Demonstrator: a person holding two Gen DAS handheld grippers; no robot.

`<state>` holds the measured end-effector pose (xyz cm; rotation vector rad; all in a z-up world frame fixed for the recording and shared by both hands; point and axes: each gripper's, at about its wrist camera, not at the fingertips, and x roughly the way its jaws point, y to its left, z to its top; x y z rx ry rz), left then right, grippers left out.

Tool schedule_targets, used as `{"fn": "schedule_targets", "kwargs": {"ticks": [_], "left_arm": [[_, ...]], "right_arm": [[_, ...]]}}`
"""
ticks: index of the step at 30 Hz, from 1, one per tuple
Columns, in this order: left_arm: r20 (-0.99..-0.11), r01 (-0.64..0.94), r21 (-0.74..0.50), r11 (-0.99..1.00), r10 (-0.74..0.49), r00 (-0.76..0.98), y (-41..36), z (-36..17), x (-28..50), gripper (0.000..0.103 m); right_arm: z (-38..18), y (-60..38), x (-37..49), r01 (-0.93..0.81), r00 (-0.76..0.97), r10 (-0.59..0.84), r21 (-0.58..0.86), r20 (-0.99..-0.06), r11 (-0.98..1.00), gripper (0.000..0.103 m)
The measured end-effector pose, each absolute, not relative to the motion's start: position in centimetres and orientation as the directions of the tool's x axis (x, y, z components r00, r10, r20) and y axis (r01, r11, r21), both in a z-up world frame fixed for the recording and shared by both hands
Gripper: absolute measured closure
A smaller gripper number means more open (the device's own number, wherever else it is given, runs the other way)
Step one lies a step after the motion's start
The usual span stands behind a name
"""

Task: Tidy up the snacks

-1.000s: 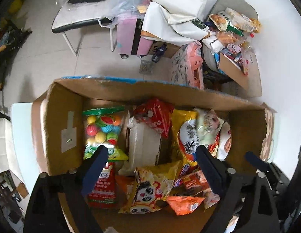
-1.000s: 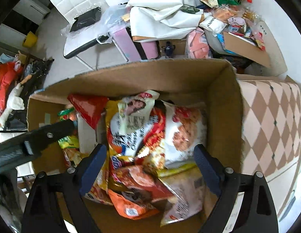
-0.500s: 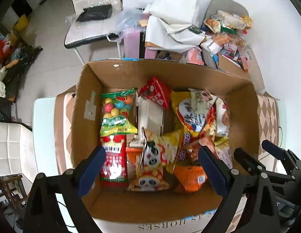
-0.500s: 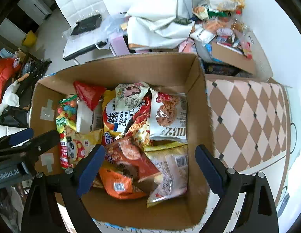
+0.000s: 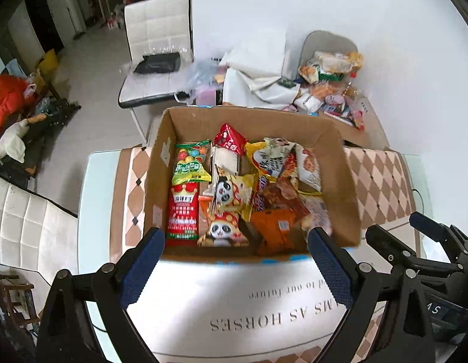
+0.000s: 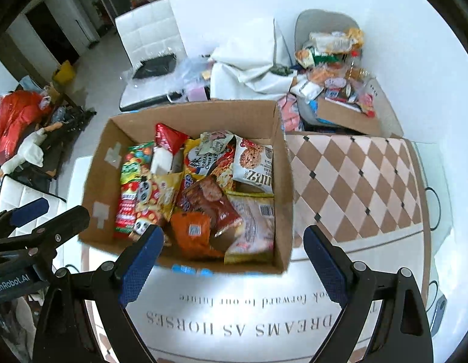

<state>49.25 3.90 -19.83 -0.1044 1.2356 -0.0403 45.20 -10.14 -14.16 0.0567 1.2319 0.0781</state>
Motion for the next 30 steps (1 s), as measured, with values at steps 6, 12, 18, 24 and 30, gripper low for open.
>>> {"fn": "schedule_targets", "kwargs": {"ticks": [6, 12, 18, 24, 30], "left_arm": [[-0.912, -0.027, -0.073, 0.997, -0.055, 0.405, 3.4, -16.5, 44.2, 0.006], [-0.886, -0.045, -0.073, 0.996, -0.044, 0.462, 3.0, -13.7, 39.4, 0.006], [-0.849, -0.044, -0.042, 0.998, -0.013, 0.529, 1.9, -10.7, 35.4, 0.006], [-0.826, -0.039, -0.025, 0.999, 0.001, 0.564, 1.3, -8.6, 32.1, 0.006], [-0.799, -0.057, -0.016, 0.998, 0.021, 0.601, 0.9, -7.2, 29.6, 0.006]], "right_arm": [[-10.1, -11.0, 39.4, -0.042, 0.392, 0.109, 0.101, -0.914, 0.994, 0.007], [-6.4, -11.6, 33.8, -0.058, 0.438, 0.115, 0.099, -0.892, 0.993, 0.007], [-3.1, -12.4, 29.0, -0.078, 0.49, 0.107, 0.079, -0.865, 0.994, 0.007], [-0.5, -12.6, 24.8, -0.095, 0.514, 0.125, 0.089, -0.848, 0.992, 0.007], [2.1, -12.8, 21.6, -0.105, 0.559, 0.112, 0.064, -0.821, 0.992, 0.007]]}}
